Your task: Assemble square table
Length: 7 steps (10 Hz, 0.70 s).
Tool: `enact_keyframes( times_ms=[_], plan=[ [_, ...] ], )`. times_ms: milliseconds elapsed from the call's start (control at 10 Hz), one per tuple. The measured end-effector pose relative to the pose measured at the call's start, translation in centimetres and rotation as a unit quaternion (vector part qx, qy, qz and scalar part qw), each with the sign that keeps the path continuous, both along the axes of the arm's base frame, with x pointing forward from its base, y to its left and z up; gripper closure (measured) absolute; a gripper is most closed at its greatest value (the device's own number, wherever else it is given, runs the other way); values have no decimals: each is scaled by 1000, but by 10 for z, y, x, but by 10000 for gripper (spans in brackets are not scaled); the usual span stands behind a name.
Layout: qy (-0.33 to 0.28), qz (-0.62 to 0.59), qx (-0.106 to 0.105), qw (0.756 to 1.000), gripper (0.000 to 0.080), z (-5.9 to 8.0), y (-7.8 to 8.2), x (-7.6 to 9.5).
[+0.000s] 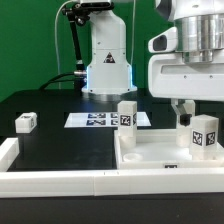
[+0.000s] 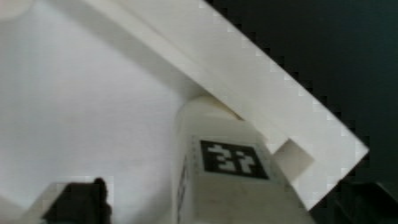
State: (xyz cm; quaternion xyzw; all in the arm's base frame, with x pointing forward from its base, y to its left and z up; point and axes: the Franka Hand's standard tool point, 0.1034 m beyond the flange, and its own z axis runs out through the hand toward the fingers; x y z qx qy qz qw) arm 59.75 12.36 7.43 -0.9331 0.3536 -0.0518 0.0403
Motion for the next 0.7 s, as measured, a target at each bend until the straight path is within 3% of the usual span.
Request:
enact_keyframes(
  times_ms=[400,700],
  plan=[
    [-5,132,-18,991,150,0,-2,0],
    [-9,255,-38,966,150,0,-2,1]
  ],
)
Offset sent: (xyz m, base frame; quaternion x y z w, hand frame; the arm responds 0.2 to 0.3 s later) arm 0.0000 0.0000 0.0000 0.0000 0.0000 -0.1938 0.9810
